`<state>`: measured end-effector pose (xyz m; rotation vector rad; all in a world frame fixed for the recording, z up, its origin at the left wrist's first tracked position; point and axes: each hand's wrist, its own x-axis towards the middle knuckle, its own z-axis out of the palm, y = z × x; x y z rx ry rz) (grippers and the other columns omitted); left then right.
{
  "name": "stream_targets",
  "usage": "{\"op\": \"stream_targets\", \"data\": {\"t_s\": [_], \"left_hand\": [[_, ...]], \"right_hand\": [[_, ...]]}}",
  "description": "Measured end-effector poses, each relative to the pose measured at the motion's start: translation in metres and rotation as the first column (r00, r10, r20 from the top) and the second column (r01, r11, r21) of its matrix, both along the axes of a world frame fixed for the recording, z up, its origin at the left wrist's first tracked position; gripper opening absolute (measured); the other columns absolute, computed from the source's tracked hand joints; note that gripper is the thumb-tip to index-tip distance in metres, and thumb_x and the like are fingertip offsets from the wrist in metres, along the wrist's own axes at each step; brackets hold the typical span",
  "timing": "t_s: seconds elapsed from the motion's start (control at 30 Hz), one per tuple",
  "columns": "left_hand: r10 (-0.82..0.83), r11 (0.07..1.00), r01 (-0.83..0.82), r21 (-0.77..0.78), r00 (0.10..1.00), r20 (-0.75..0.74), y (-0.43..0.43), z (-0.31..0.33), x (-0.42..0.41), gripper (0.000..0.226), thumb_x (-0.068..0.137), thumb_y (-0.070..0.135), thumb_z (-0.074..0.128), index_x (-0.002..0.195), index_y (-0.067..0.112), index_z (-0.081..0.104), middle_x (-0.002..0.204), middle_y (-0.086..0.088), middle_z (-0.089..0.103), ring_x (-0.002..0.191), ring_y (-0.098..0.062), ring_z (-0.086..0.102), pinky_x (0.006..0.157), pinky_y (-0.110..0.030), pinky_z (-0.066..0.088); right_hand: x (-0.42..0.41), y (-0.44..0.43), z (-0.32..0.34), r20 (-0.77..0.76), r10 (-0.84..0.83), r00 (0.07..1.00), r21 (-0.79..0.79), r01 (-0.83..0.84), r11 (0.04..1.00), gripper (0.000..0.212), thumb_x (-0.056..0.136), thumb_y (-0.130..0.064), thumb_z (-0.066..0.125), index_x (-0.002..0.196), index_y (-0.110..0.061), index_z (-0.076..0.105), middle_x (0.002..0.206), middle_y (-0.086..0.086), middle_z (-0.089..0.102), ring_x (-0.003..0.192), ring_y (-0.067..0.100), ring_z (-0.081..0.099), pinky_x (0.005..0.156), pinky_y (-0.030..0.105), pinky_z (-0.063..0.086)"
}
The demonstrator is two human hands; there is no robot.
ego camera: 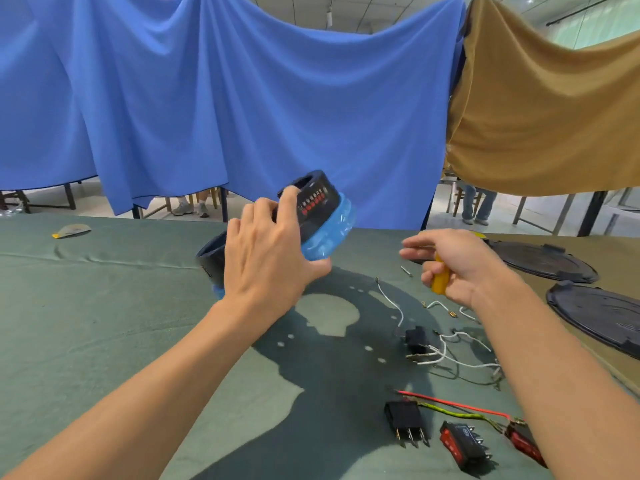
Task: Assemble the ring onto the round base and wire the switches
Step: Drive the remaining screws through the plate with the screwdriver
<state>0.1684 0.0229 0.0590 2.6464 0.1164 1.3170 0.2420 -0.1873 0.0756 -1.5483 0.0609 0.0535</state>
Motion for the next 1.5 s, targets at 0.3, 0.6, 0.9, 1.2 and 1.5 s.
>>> {"op": "stream_targets", "data": {"t_s": [0.3, 0.6, 0.9, 1.2, 1.5], "left_hand": [[-0.235, 0.436, 0.373, -0.819, 0.926, 0.296, 0.033, 0.051, -0.011, 0.031, 0.060, 0.033, 0.080, 0.086, 0.026, 0.067, 0.066, 0.016, 0.069, 0.060, -0.009, 0.066, 0.060, -0.032, 0.058], [-0.340, -0.172, 0.213, -0.962, 0.903, 0.261, 0.053, 0.034, -0.001, 0.027, 0.072, 0.038, 0.078, 0.079, 0.017, 0.063, 0.060, 0.000, 0.070, 0.050, -0.020, 0.067, 0.046, -0.031, 0.054], [-0.440, -0.366, -0.105, -0.925, 0.895, 0.073, 0.056, 0.007, 0.009, 0.043, 0.062, 0.044, 0.081, 0.089, 0.015, 0.063, 0.084, -0.004, 0.067, 0.045, -0.028, 0.066, 0.049, -0.047, 0.053], [-0.464, -0.451, -0.232, -0.862, 0.886, 0.005, 0.072, -0.024, 0.027, 0.044, 0.064, 0.046, 0.080, 0.078, 0.009, 0.063, 0.064, -0.011, 0.070, 0.048, -0.031, 0.067, 0.047, -0.050, 0.055], [-0.516, -0.475, -0.225, -0.851, 0.855, 0.062, 0.081, -0.042, 0.038, 0.043, 0.068, 0.044, 0.079, 0.085, 0.008, 0.064, 0.077, -0.011, 0.072, 0.058, -0.034, 0.069, 0.061, -0.049, 0.058]], "right_hand": [[0.001, -0.031, 0.010, -0.026, -0.101, 0.995, 0.131, 0.103, 0.986, 0.007, 0.090, -0.006, 0.057, 0.086, -0.003, 0.063, 0.085, 0.010, 0.069, 0.031, 0.005, 0.025, 0.033, 0.016, 0.033], [0.002, -0.026, 0.007, -0.018, -0.084, 0.996, 0.010, 0.084, 0.996, 0.012, 0.088, -0.008, 0.060, 0.096, 0.000, 0.065, 0.085, 0.014, 0.071, 0.034, 0.007, 0.026, 0.035, 0.018, 0.036], [0.011, -0.028, -0.002, -0.075, -0.069, 0.995, -0.069, 0.064, 0.996, 0.015, 0.085, -0.008, 0.063, 0.099, 0.000, 0.065, 0.084, 0.016, 0.072, 0.033, 0.006, 0.027, 0.036, 0.018, 0.036], [0.074, -0.008, -0.024, 0.080, -0.117, 0.990, -0.639, 0.141, 0.756, 0.014, 0.087, -0.005, 0.060, 0.097, 0.003, 0.063, 0.093, 0.020, 0.065, 0.054, 0.021, 0.045, 0.043, 0.024, 0.038], [0.111, 0.000, -0.057, 0.243, -0.132, 0.961, -0.886, 0.275, 0.374, 0.010, 0.087, -0.020, 0.064, 0.082, -0.014, 0.058, 0.090, 0.011, 0.061, 0.081, 0.031, 0.059, 0.064, 0.035, 0.046]]}}
